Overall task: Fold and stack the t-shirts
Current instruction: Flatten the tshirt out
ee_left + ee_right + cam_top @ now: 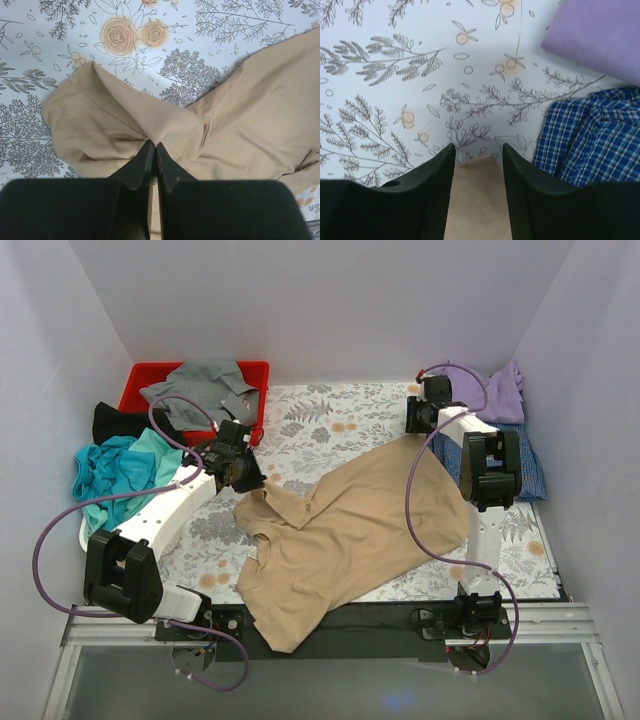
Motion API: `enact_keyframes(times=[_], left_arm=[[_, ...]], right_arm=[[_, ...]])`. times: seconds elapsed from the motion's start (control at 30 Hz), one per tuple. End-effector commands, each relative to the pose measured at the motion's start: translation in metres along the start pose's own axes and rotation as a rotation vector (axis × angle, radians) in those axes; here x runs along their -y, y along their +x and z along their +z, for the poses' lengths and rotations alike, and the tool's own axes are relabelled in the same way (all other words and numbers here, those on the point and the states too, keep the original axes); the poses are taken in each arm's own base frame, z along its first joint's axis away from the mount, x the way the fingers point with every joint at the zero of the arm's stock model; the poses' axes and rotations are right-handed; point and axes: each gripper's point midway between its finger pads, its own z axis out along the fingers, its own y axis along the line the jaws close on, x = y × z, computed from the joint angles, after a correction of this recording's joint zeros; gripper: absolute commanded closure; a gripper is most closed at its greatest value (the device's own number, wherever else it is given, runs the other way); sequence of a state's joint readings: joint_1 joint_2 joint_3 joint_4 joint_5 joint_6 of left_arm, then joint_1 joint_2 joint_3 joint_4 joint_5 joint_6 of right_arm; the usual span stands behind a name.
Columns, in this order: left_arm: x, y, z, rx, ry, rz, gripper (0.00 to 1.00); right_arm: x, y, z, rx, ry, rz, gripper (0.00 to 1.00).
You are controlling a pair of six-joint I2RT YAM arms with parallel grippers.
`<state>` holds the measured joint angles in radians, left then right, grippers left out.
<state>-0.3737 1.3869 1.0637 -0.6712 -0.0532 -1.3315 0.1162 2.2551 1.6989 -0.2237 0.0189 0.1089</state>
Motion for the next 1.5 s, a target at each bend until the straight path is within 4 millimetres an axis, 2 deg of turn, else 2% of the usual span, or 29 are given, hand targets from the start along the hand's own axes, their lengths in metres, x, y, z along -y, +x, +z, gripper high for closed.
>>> enact_keyframes(times=[0.0, 0.2, 0.3, 0.33, 0.37, 0.47, 0.5, 0.57, 0.6, 0.63, 0.67, 0.7, 0.73, 0.77, 0.87, 0.9, 0.93, 0.97, 1.03, 1.07, 1.13, 1.17, 1.27, 1.3, 1.33, 1.37, 1.4, 1.43, 1.47], left_arm=[[0.005, -0.008, -0.003, 0.017, 0.023, 0.003, 1.00], [0.005, -0.006, -0.001, 0.007, 0.032, 0.003, 1.00], [0.005, -0.005, 0.001, 0.001, 0.035, 0.007, 1.00], [0.005, -0.005, 0.002, -0.003, 0.035, 0.006, 1.00], [0.005, -0.005, 0.003, -0.004, 0.031, 0.005, 1.00], [0.006, -0.010, 0.006, 0.006, 0.035, 0.001, 1.00], [0.008, -0.015, 0.007, 0.017, 0.041, 0.004, 1.00], [0.009, -0.026, 0.007, 0.035, 0.042, 0.000, 1.00], [0.006, -0.030, 0.010, 0.036, 0.032, -0.003, 1.00], [0.012, -0.042, 0.005, 0.058, 0.045, 0.000, 1.00], [0.014, -0.047, 0.003, 0.067, 0.051, 0.002, 1.00], [0.017, -0.052, 0.002, 0.080, 0.064, 0.004, 1.00], [0.022, -0.063, -0.003, 0.106, 0.080, 0.010, 1.00], [0.026, -0.070, -0.006, 0.124, 0.095, 0.014, 1.00], [0.035, -0.094, -0.011, 0.165, 0.111, 0.023, 1.00], [0.040, -0.096, -0.010, 0.150, 0.137, 0.028, 1.00], [0.043, -0.098, -0.006, 0.138, 0.149, 0.030, 1.00], [0.048, -0.108, -0.009, 0.154, 0.163, 0.039, 1.00], [0.055, -0.117, -0.008, 0.160, 0.184, 0.048, 1.00], [0.057, -0.117, -0.002, 0.146, 0.188, 0.050, 1.00], [0.065, -0.131, -0.002, 0.162, 0.209, 0.057, 1.00], [0.066, -0.133, 0.006, 0.149, 0.205, 0.057, 1.00], [0.074, -0.155, 0.008, 0.179, 0.213, 0.064, 1.00], [0.073, -0.157, 0.021, 0.162, 0.202, 0.066, 1.00], [0.078, -0.174, 0.016, 0.198, 0.210, 0.074, 1.00], [0.079, -0.180, 0.021, 0.201, 0.208, 0.078, 1.00], [0.077, -0.186, 0.035, 0.184, 0.205, 0.079, 1.00], [0.084, -0.203, 0.032, 0.215, 0.224, 0.087, 1.00], [0.088, -0.211, 0.033, 0.218, 0.241, 0.089, 1.00]], right_arm=[[0.004, 0.036, -0.013, -0.109, 0.008, -0.015, 0.50], [0.005, 0.038, -0.019, -0.106, 0.012, -0.026, 0.46], [0.006, 0.038, -0.016, -0.113, 0.014, -0.026, 0.49], [0.006, 0.038, -0.015, -0.117, 0.013, -0.026, 0.52], [0.006, 0.040, -0.012, -0.127, 0.013, -0.027, 0.66], [0.003, 0.037, -0.012, -0.122, 0.001, -0.023, 0.98], [-0.002, 0.038, -0.014, -0.125, -0.028, -0.022, 0.99], [-0.005, 0.020, -0.029, -0.062, -0.035, -0.008, 0.99], [-0.005, 0.017, -0.036, -0.041, -0.027, -0.004, 0.99], [-0.009, 0.013, -0.054, -0.007, -0.026, 0.003, 0.99], [-0.005, 0.011, -0.064, 0.019, 0.004, 0.004, 0.99], [-0.003, -0.001, -0.073, 0.081, 0.029, 0.005, 0.99], [-0.005, -0.002, -0.094, 0.113, 0.037, 0.002, 0.99], [-0.006, -0.005, -0.103, 0.141, 0.049, 0.000, 0.99], [0.002, -0.016, -0.139, 0.238, 0.114, 0.009, 0.99], [0.009, -0.018, -0.148, 0.258, 0.159, 0.015, 0.99], [0.012, -0.028, -0.164, 0.303, 0.177, 0.018, 0.99], [0.015, -0.027, -0.170, 0.310, 0.195, 0.019, 0.99], [0.025, -0.038, -0.189, 0.368, 0.254, 0.027, 0.99], [0.029, -0.039, -0.195, 0.381, 0.278, 0.035, 0.99], [0.041, -0.043, -0.208, 0.414, 0.346, 0.060, 0.99], [0.044, -0.045, -0.212, 0.427, 0.365, 0.071, 0.99], [0.058, -0.050, -0.228, 0.480, 0.453, 0.125, 0.99], [0.065, -0.053, -0.233, 0.494, 0.493, 0.137, 0.99], [0.066, -0.058, -0.236, 0.509, 0.504, 0.151, 0.99], [0.068, -0.060, -0.239, 0.516, 0.514, 0.159, 0.99], [0.071, -0.064, -0.242, 0.535, 0.535, 0.169, 0.99], [0.071, -0.067, -0.239, 0.540, 0.543, 0.173, 0.99], [0.073, -0.069, -0.236, 0.542, 0.552, 0.175, 0.99]])
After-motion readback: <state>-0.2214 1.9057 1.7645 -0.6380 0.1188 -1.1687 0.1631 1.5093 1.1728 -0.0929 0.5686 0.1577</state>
